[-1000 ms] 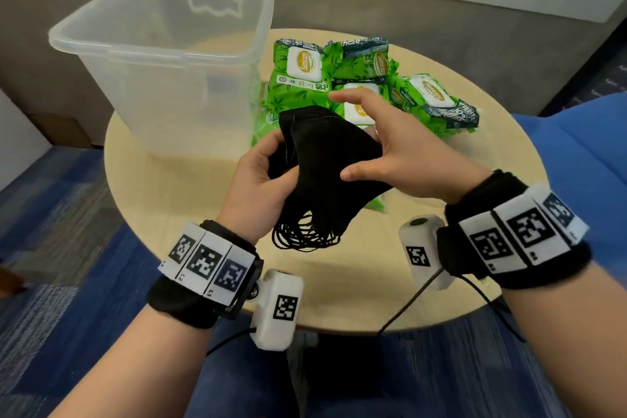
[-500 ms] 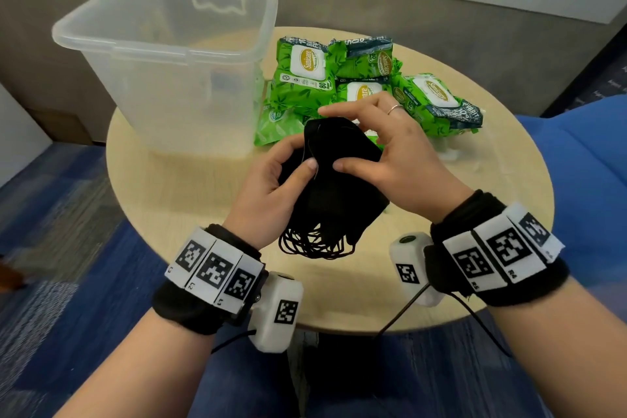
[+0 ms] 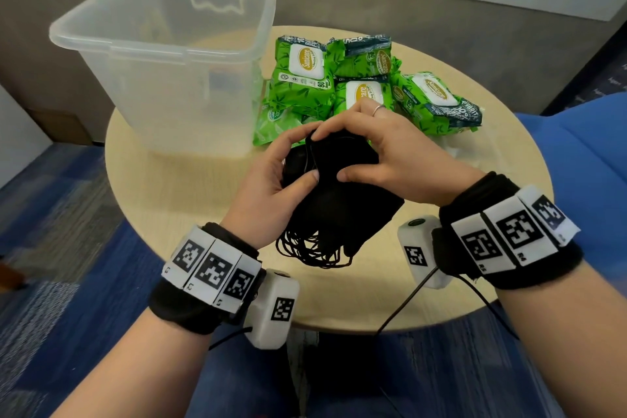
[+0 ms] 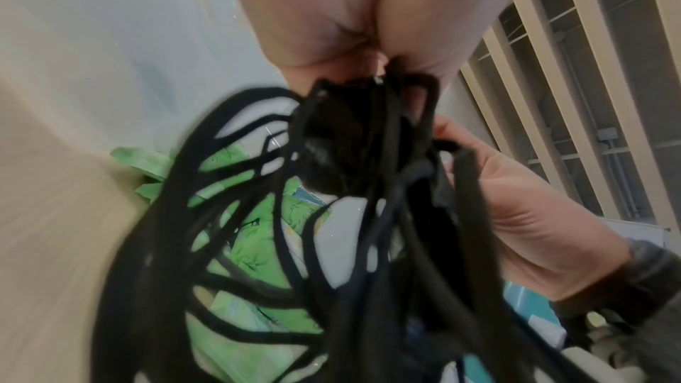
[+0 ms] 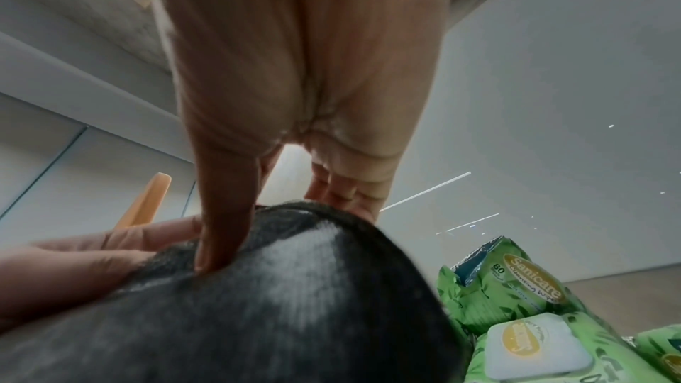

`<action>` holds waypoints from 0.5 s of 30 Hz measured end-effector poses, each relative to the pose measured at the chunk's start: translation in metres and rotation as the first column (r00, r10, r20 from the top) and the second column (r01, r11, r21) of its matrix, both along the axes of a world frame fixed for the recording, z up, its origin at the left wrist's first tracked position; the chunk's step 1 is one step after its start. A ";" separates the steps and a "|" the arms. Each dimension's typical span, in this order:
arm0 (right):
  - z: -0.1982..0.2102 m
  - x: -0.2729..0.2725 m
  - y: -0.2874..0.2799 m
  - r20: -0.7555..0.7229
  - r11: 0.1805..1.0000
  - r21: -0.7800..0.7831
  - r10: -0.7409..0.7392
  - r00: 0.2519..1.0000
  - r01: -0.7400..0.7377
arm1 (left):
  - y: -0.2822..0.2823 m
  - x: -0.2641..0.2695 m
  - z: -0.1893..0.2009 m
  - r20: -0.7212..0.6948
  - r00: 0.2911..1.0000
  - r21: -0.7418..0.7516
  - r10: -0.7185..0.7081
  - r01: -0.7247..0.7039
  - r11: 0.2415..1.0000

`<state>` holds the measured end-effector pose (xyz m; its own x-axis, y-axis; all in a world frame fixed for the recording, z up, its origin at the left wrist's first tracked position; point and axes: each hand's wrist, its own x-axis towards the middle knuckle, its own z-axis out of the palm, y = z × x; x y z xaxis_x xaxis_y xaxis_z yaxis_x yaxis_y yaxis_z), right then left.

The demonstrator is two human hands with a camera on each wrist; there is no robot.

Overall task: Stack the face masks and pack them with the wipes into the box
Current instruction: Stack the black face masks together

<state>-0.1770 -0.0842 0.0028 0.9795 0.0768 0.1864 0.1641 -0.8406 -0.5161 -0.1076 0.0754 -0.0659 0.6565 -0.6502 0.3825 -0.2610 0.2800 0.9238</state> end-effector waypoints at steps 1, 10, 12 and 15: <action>0.000 0.000 0.000 -0.013 1.000 -0.014 -0.006 1.000 0.006 | 0.000 0.000 0.000 0.004 1.000 0.006 -0.008 0.008 1.000; 0.000 0.001 -0.004 -0.141 0.993 0.104 -0.035 0.989 0.050 | 0.002 0.000 -0.002 -0.003 0.999 0.070 -0.055 0.055 0.996; 0.000 0.000 -0.003 -0.148 0.990 0.129 -0.037 0.988 0.056 | 0.002 0.001 -0.002 -0.010 0.998 0.078 -0.057 0.057 0.995; 0.001 0.001 -0.002 -0.156 0.990 0.134 -0.030 0.987 0.052 | 0.003 0.001 -0.001 -0.019 0.998 0.089 -0.062 0.063 0.994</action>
<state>-0.1762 -0.0863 0.0038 0.9990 0.0201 0.0395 0.0408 -0.7647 -0.6431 -0.1066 0.0780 -0.0669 0.6189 -0.7214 0.3106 -0.2309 0.2108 0.9499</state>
